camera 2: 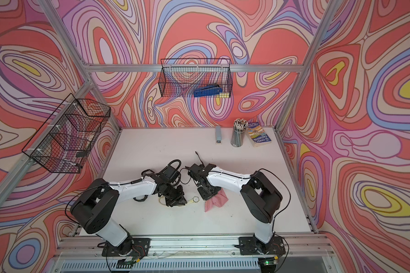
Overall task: Wipe the watch dial
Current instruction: Wipe the dirt from the watch dial, then move the watch to the center of the board.
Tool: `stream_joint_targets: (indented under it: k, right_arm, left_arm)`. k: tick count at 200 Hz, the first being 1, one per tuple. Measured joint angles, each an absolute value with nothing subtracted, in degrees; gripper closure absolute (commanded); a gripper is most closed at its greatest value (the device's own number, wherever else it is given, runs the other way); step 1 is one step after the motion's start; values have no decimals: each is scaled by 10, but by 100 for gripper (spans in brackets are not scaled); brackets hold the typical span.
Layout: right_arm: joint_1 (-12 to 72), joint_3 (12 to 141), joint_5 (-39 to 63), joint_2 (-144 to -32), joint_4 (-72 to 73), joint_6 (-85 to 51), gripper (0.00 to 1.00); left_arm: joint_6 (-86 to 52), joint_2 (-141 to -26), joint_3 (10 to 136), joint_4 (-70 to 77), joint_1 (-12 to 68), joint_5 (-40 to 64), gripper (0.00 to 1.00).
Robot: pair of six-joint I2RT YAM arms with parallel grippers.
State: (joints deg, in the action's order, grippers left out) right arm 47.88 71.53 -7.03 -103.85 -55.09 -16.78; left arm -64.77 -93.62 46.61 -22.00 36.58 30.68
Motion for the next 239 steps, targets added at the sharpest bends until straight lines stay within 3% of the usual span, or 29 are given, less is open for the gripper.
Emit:
stream_joint_targets:
  k: [47, 111, 203, 239]
  right_arm:
    - [533, 758, -41, -1058, -527, -150, 100]
    - [529, 761, -17, -1098, -515, -156, 100]
    - [446, 712, -40, -1061, -510, -190, 100]
    - [392, 708, -93, -970, -517, -192, 100]
  left_arm:
    - [-648, -936, 466, -218, 367, 307, 84]
    - [-648, -936, 466, -218, 367, 307, 84]
    - [-655, -947, 479, -227, 368, 310, 84]
    - [-664, -983, 522, -238, 385, 311, 84]
